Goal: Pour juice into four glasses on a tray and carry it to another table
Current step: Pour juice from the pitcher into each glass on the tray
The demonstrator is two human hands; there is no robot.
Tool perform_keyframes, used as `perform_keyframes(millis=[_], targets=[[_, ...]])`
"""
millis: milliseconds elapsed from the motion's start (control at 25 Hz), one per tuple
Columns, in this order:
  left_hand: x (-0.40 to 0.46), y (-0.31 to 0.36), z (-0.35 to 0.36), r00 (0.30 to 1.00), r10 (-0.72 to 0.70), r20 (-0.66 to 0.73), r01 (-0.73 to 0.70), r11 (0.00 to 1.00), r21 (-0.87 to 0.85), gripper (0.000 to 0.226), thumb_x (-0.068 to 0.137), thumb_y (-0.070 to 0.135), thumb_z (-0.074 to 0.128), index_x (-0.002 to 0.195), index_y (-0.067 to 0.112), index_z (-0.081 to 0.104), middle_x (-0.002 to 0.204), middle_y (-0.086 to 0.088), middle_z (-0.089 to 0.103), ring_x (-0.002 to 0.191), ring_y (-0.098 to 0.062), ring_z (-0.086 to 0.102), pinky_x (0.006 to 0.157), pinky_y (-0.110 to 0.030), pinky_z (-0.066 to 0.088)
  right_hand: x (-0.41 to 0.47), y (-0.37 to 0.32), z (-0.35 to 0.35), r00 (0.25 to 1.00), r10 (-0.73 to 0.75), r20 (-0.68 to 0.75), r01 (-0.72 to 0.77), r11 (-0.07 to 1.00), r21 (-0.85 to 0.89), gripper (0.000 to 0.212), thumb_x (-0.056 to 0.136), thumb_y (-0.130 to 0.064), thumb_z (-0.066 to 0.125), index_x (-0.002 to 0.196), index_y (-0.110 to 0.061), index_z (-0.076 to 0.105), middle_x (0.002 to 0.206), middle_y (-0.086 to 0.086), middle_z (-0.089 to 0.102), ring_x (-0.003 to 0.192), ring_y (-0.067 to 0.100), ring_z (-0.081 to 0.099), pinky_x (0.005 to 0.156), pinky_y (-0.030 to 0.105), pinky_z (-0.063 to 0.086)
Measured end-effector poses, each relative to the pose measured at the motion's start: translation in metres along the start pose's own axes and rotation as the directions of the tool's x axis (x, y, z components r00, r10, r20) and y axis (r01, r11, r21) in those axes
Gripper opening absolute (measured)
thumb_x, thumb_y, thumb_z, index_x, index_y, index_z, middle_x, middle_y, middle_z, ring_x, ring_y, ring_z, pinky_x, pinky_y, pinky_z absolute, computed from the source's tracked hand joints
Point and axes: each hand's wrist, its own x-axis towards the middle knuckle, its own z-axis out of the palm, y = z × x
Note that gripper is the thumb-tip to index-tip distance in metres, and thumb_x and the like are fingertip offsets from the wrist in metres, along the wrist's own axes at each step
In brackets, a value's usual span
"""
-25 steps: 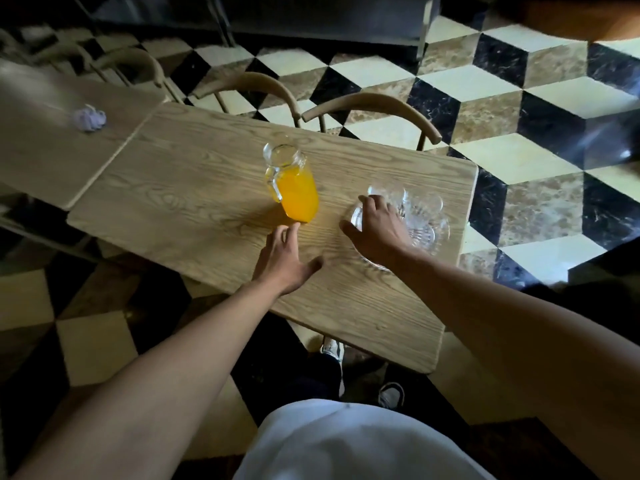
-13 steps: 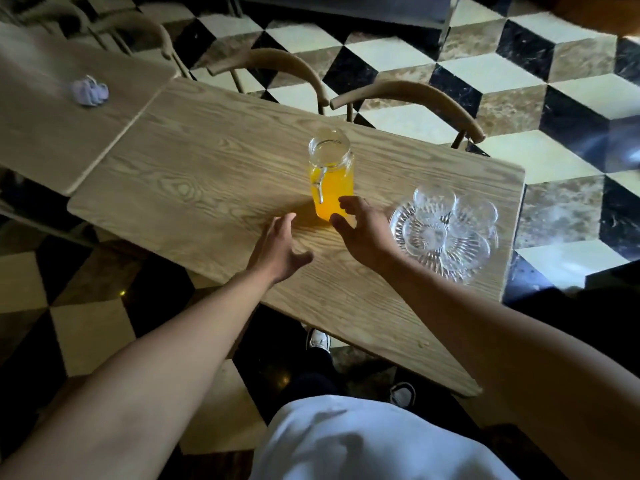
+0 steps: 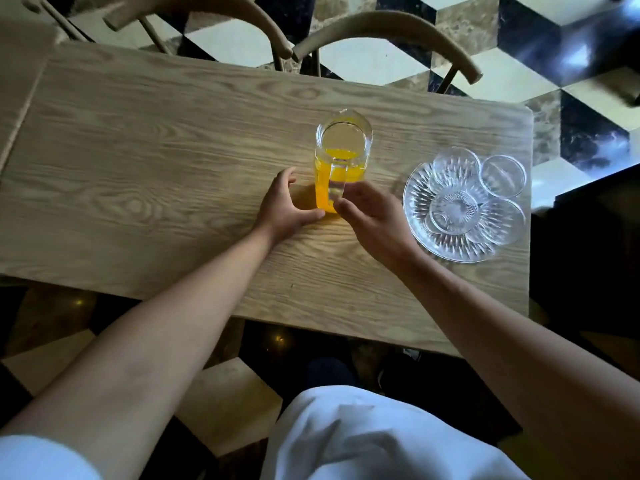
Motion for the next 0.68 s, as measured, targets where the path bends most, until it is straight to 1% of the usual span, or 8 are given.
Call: perform_keyframes(millis=[80, 200, 320, 400, 480, 520, 600, 680], targets=[[0.011, -0.001, -0.001, 0.996, 0.034, 0.082, -0.033, 0.999, -0.009, 0.117, 0.066, 0.017, 0.102, 0.161, 0.011, 0.035, 0.159, -0.015, 0.050, 0.148, -0.022, 0.047, 0.116, -0.026, 0.037, 0.000, 0.000, 0.003, 1.000, 0.019, -0.015, -0.018, 0.999, 0.027, 0.022, 0.099, -0.019, 0.068, 0.106, 0.002, 0.072, 0.109, 0.016, 0.078, 0.104, 0.020, 0.073, 0.094, 0.043, 0.056], [0.028, 0.001, 0.000, 0.984, 0.086, 0.158, -0.084, 0.996, -0.017, 0.115, 0.065, 0.017, 0.102, 0.160, 0.012, 0.038, 0.159, -0.014, 0.051, 0.146, -0.018, 0.049, 0.118, -0.027, 0.039, -0.002, -0.001, 0.008, 0.999, 0.021, -0.027, -0.019, 0.998, 0.055, 0.023, 0.100, -0.022, 0.066, 0.101, -0.001, 0.073, 0.100, 0.016, 0.077, 0.088, 0.006, 0.067, 0.083, 0.025, 0.051], [0.043, 0.003, 0.002, 0.969, 0.161, 0.185, -0.160, 0.987, -0.022, 0.103, 0.068, 0.015, 0.101, 0.155, 0.011, 0.046, 0.152, -0.012, 0.060, 0.137, -0.017, 0.056, 0.103, -0.015, 0.041, -0.001, -0.001, 0.015, 0.998, 0.011, -0.061, -0.004, 0.993, 0.115, 0.025, 0.100, -0.021, 0.064, 0.102, 0.002, 0.074, 0.102, 0.014, 0.078, 0.095, 0.016, 0.071, 0.088, 0.033, 0.053], [0.049, 0.002, 0.004, 0.963, 0.185, 0.196, -0.181, 0.983, -0.038, 0.097, 0.069, 0.015, 0.100, 0.151, 0.011, 0.050, 0.146, -0.010, 0.065, 0.133, -0.022, 0.063, 0.106, -0.023, 0.047, -0.002, 0.001, 0.019, 0.996, 0.001, -0.088, 0.011, 0.990, 0.139, 0.024, 0.102, -0.018, 0.062, 0.109, 0.002, 0.074, 0.110, 0.013, 0.078, 0.104, 0.018, 0.072, 0.094, 0.035, 0.053], [0.054, 0.001, 0.007, 0.958, 0.198, 0.209, -0.190, 0.980, -0.057, 0.095, 0.068, 0.011, 0.101, 0.149, 0.007, 0.051, 0.142, -0.013, 0.067, 0.132, -0.027, 0.064, 0.112, -0.034, 0.051, -0.003, 0.002, 0.021, 0.995, -0.006, -0.096, 0.022, 0.986, 0.162, 0.024, 0.103, -0.015, 0.060, 0.115, 0.002, 0.073, 0.112, 0.012, 0.077, 0.106, 0.015, 0.071, 0.096, 0.030, 0.053], [0.058, 0.000, 0.007, 0.955, 0.204, 0.215, -0.194, 0.979, -0.070, 0.096, 0.067, 0.007, 0.101, 0.149, 0.005, 0.050, 0.143, -0.016, 0.066, 0.134, -0.029, 0.063, 0.112, -0.035, 0.051, -0.003, 0.002, 0.021, 0.996, -0.009, -0.093, 0.025, 0.985, 0.170, 0.024, 0.103, -0.014, 0.059, 0.115, 0.002, 0.072, 0.112, 0.012, 0.077, 0.106, 0.014, 0.071, 0.095, 0.028, 0.053], [0.066, -0.003, 0.010, 0.947, 0.218, 0.237, -0.198, 0.975, -0.106, 0.097, 0.067, 0.001, 0.099, 0.150, 0.002, 0.048, 0.143, -0.019, 0.065, 0.135, -0.028, 0.062, 0.106, -0.022, 0.052, -0.002, 0.002, 0.022, 0.996, -0.009, -0.093, 0.026, 0.982, 0.186, 0.025, 0.102, -0.015, 0.059, 0.112, 0.004, 0.072, 0.110, 0.010, 0.077, 0.102, 0.011, 0.069, 0.093, 0.025, 0.051], [0.073, -0.005, 0.012, 0.940, 0.230, 0.251, -0.206, 0.971, -0.119, 0.095, 0.068, 0.000, 0.099, 0.149, 0.002, 0.050, 0.135, -0.009, 0.069, 0.123, -0.011, 0.066, 0.091, -0.003, 0.049, -0.001, 0.003, 0.023, 0.994, -0.007, -0.109, 0.031, 0.975, 0.219, 0.027, 0.101, -0.014, 0.059, 0.110, 0.007, 0.072, 0.106, 0.008, 0.076, 0.098, 0.008, 0.068, 0.090, 0.021, 0.049]])
